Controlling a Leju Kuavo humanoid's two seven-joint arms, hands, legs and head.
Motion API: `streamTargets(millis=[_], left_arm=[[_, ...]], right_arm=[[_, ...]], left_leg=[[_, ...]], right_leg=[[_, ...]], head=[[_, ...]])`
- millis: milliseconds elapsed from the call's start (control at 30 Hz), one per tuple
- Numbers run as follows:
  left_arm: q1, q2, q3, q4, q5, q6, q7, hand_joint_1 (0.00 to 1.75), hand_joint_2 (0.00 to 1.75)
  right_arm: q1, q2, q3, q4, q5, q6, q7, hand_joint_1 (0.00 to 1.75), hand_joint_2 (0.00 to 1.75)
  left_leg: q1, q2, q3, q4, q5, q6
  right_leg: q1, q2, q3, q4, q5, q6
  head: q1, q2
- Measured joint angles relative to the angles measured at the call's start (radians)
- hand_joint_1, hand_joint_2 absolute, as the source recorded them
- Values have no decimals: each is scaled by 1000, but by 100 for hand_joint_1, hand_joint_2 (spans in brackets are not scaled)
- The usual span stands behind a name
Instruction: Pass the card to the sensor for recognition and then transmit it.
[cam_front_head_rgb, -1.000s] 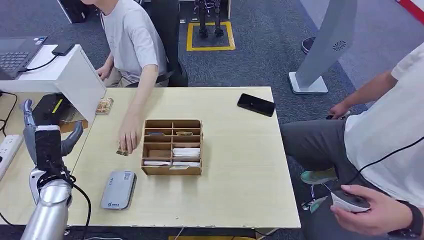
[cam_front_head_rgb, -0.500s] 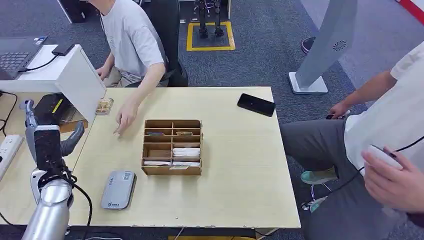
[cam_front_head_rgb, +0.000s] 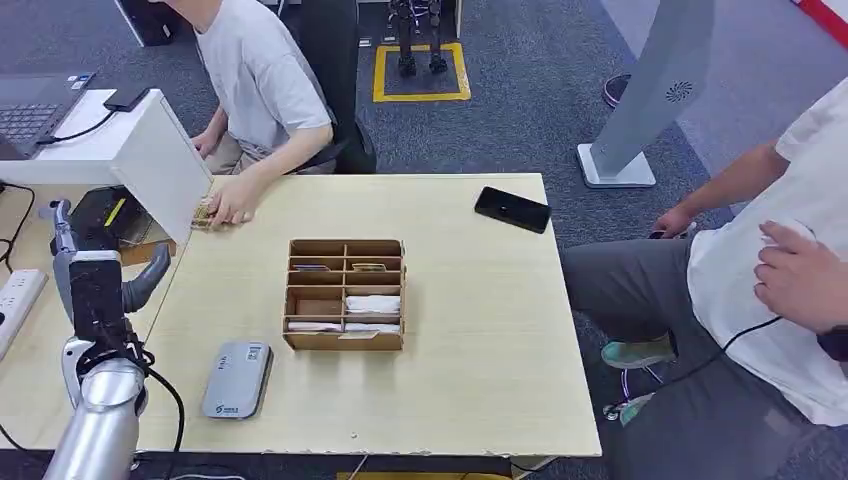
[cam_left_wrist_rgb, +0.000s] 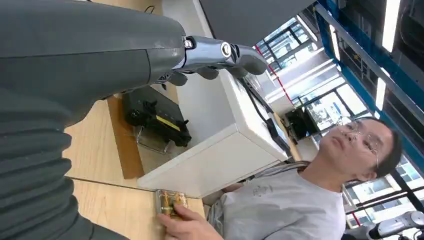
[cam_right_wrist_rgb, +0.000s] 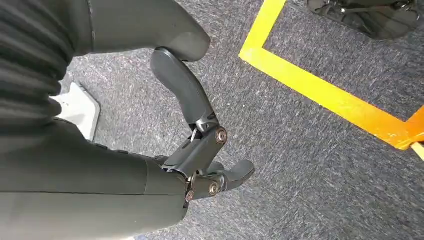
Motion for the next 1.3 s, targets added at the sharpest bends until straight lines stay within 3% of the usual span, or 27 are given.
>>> streamTargets(millis=[800,833,867,933,967,1000,1033,1100,1300], left_arm=[[0,0,0,0,0,0,-2,0,175],[0,0,0,0,-2,-3,-6,0,175],[7,5,-6,-7,-40,-46,-33,0,175],[90,49,-79,-115,-242,-211,-195,0,175],[121,78,-142,-156,-341,-264,-237,0,175],[147,101,-223,-187,-420,-282,-237,0,175],[184,128,-306,-226,-442,-256,-193,0,175],[211,160,-413,-272,-419,-217,-141,0,175],[211,227,-509,-322,-377,-203,-147,0,175]], right_arm=[[-2,-3,5,0,0,0,0,0,175],[-2,-3,5,0,0,0,0,0,175],[-3,-3,6,0,-1,6,0,0,175],[-4,-8,18,-1,-7,21,4,0,175],[-3,-11,23,-2,-14,21,10,0,175],[-4,-14,29,-2,-20,20,15,0,175],[-8,-17,38,-5,-26,17,19,0,175],[-10,-22,51,-7,-35,14,21,0,175],[-15,-35,77,-9,-48,2,28,0,175]], left_leg=[[0,0,0,0,0,0],[0,0,0,0,0,0],[0,1,0,0,0,0],[-1,5,1,0,-2,0],[-2,5,1,0,-3,1],[-3,4,0,0,-3,1],[-2,4,0,0,-3,1],[-1,6,-1,0,-4,1],[-1,4,0,0,-4,1]], right_leg=[[0,0,0,0,0,0],[0,0,0,0,0,0],[0,1,0,0,0,0],[-1,6,-1,0,0,0],[-3,5,0,0,-1,1],[-3,4,0,0,-1,2],[-3,5,-1,0,-1,2],[-3,7,-2,0,-1,2],[-3,4,-1,0,-1,2]], head=[[0,0],[0,0],[0,0],[-1,0],[-2,0],[-3,0],[0,0],[0,0],[0,0]])
